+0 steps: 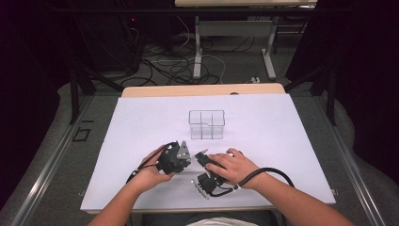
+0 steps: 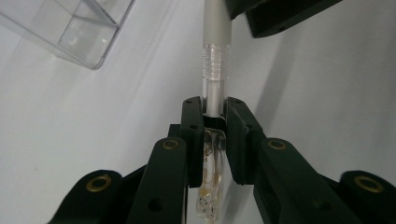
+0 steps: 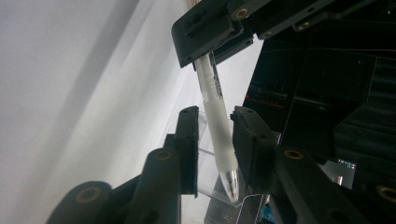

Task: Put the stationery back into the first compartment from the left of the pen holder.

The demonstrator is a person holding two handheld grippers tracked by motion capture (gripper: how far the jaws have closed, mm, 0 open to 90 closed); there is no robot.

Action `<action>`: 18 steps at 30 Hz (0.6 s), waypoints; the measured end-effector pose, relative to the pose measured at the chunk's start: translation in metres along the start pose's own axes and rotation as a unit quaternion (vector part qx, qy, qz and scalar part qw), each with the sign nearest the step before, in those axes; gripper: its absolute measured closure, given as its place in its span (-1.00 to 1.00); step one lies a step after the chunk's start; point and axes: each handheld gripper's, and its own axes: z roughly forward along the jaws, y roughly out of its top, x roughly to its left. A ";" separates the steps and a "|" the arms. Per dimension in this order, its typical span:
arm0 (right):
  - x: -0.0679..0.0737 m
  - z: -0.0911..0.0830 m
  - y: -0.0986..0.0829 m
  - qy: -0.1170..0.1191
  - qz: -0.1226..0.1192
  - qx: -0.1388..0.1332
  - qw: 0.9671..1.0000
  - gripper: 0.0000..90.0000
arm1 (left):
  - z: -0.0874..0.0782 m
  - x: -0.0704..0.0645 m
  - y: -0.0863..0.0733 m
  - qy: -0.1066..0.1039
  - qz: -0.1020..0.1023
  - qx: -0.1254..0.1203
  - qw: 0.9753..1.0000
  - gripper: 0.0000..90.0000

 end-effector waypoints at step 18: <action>0.008 -0.012 -0.062 0.019 0.202 0.030 0.979 0.05 | -0.012 0.026 -0.014 0.020 -0.129 -0.074 0.989 0.74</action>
